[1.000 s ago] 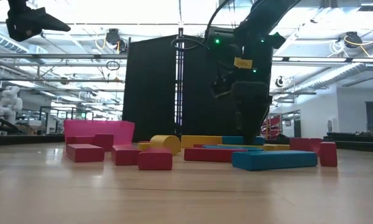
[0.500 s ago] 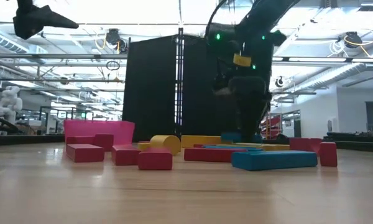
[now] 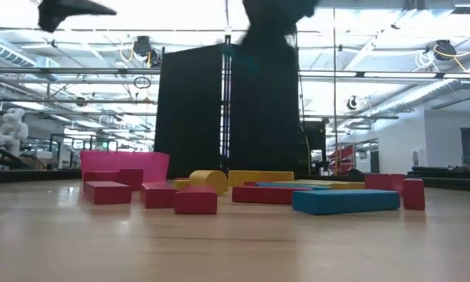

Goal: Sort blocks
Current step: Put the blue block into the green bin

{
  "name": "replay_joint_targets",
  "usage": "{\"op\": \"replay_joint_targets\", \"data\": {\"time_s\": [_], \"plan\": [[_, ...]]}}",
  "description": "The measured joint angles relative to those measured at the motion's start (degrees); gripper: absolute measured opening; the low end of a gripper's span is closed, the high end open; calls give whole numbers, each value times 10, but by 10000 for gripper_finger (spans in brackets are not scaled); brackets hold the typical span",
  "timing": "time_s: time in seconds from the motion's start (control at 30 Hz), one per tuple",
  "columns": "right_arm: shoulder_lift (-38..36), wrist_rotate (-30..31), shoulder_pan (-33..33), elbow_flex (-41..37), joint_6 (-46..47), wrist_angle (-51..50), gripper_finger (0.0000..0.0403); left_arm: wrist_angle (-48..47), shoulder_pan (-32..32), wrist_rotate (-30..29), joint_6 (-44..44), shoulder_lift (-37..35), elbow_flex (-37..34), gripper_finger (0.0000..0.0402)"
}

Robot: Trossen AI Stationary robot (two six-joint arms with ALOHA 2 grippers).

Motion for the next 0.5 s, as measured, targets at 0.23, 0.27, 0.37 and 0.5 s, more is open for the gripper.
{"op": "replay_joint_targets", "data": {"time_s": [0.23, 0.27, 0.37, 0.5], "plan": [[-6, 1, 4, 113, -46, 33, 81, 278, 78, 102, 251, 12, 0, 276], [-6, 2, 4, 126, -54, 35, 81, 307, 89, 129, 281, 15, 0, 276], [-6, 11, 10, 163, -76, 37, 81, 366, 122, 212, 350, 25, 0, 276], [-6, 11, 18, 188, -95, 50, 81, 413, 168, 312, 383, 44, 0, 276]]}}
